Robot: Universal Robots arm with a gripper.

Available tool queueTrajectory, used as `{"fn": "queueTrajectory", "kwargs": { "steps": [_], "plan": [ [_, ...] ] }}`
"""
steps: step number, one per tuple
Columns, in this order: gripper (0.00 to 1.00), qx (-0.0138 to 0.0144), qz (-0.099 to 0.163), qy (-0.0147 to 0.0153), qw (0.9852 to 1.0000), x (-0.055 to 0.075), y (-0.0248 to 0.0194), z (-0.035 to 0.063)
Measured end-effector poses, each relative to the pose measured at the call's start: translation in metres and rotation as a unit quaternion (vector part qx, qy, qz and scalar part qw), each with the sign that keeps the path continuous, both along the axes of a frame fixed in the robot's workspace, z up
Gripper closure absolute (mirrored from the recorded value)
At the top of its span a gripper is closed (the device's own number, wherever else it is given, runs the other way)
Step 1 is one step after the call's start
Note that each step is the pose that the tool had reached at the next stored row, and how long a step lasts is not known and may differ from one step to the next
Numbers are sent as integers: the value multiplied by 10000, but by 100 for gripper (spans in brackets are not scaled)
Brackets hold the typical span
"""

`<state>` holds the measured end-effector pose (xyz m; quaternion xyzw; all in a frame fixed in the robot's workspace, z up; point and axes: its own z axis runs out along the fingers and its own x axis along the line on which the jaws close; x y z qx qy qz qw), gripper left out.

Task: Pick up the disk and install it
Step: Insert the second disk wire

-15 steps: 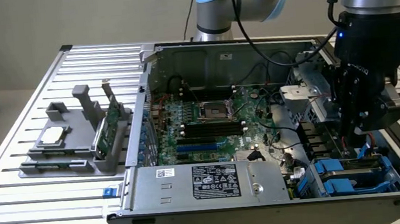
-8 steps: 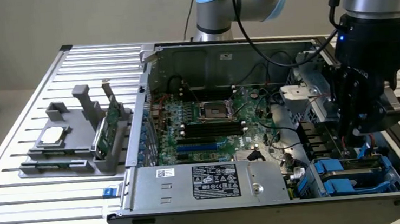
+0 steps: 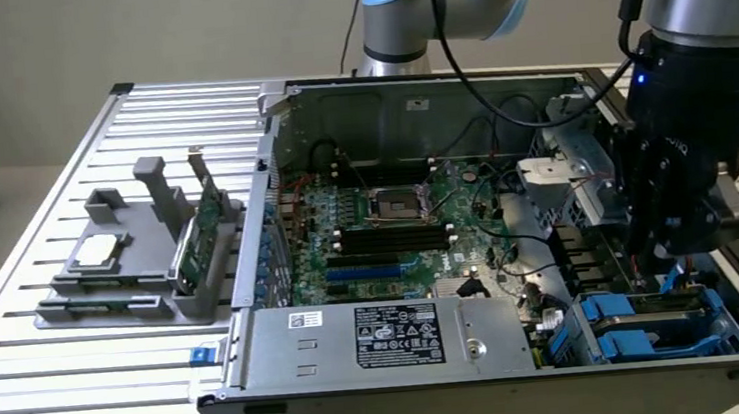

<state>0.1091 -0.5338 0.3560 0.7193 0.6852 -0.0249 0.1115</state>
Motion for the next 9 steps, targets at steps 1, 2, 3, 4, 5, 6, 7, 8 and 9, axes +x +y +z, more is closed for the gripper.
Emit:
{"fn": "queueTrajectory", "kwargs": {
  "steps": [1,2,3,4,5,6,7,8,9],
  "plan": [
    [69,42,0,1,10000,2,-12,-1],
    [69,81,0,1,10000,5,-22,-2],
    [69,116,0,2,9999,7,-30,-3],
    [69,145,0,2,9999,9,-38,-3],
    [69,172,0,2,9999,10,-44,-4],
    [71,195,0,3,9998,11,-51,-4],
    [71,214,-1,3,9998,11,-57,-4],
    [78,229,0,4,9997,12,-62,-5],
    [84,240,0,4,9997,12,-66,-5]
  ]
}}
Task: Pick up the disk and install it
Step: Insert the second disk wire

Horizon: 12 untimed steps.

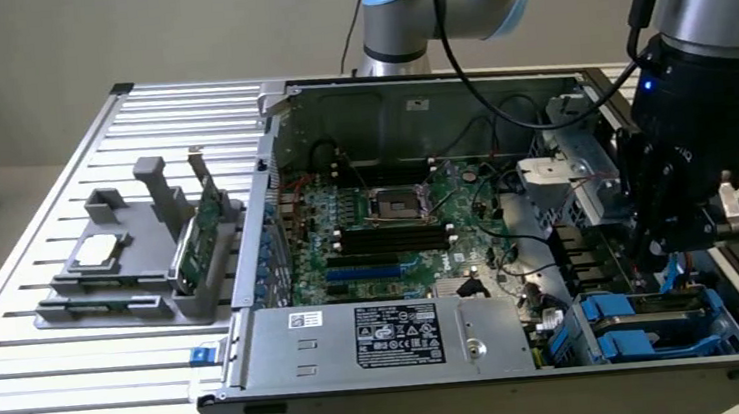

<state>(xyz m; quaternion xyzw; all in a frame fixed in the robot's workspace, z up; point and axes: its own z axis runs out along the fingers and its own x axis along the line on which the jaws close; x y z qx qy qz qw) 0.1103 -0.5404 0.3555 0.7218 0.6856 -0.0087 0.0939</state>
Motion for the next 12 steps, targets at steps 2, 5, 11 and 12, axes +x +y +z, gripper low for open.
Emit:
{"fn": "queueTrajectory", "kwargs": {
  "steps": [2,5,11,12],
  "plan": [
    [84,16,0,1,10000,0,-8,0],
    [84,35,0,7,10000,1,-25,0],
    [84,195,0,25,9998,22,-137,-11],
    [84,236,0,25,9997,24,-158,-14]
  ]
}}
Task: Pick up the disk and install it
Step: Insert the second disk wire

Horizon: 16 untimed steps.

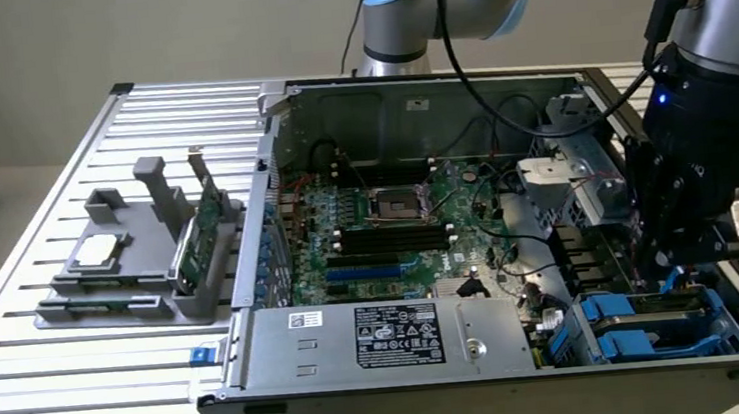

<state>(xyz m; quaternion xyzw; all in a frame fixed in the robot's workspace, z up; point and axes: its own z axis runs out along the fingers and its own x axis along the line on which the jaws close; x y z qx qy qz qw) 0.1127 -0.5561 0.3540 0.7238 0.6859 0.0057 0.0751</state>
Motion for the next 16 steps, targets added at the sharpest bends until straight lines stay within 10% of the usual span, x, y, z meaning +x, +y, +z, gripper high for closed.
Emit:
{"fn": "queueTrajectory", "kwargs": {
  "steps": [7,16],
  "plan": [
    [84,323,0,0,9995,4,-147,-36],
    [84,669,0,0,9978,5,-324,-94]
  ]
}}
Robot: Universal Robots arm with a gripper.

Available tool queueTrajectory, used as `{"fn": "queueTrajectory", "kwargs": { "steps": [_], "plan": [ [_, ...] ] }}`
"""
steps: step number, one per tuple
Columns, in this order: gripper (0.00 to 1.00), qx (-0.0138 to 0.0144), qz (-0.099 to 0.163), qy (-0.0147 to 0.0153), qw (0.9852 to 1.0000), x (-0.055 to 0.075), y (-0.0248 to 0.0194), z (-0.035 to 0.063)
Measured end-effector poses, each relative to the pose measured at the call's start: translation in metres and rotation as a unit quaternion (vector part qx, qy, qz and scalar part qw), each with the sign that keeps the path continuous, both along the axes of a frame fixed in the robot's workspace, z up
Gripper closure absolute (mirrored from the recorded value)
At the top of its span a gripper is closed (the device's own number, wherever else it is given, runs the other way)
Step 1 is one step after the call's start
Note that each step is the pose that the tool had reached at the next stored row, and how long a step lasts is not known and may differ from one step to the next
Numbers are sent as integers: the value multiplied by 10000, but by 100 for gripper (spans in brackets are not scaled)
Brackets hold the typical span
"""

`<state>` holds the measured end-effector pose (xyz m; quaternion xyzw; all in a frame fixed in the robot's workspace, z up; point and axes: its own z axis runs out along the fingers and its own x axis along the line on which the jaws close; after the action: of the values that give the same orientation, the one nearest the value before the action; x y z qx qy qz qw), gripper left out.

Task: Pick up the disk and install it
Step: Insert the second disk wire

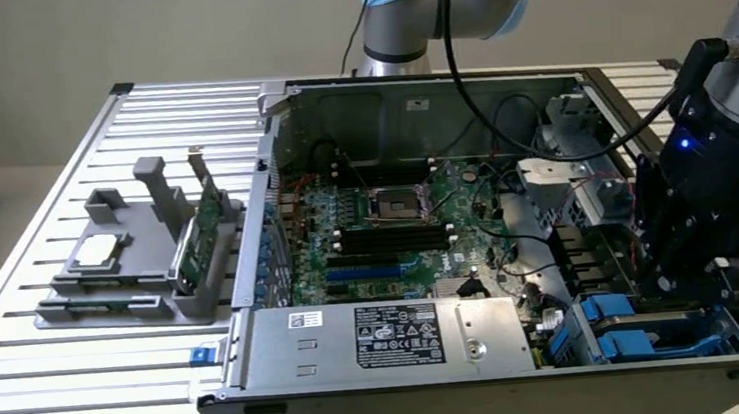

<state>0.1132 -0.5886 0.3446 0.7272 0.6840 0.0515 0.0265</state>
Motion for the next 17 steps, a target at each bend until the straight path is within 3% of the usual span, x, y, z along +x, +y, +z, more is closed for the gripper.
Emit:
{"fn": "queueTrajectory", "kwargs": {
  "steps": [4,8,11,17],
  "plan": [
    [84,154,1,0,9999,0,-47,-31],
    [84,272,2,0,9996,3,-78,-51],
    [84,304,2,0,9995,4,-91,-53],
    [84,308,3,0,9995,3,-92,-53]
  ]
}}
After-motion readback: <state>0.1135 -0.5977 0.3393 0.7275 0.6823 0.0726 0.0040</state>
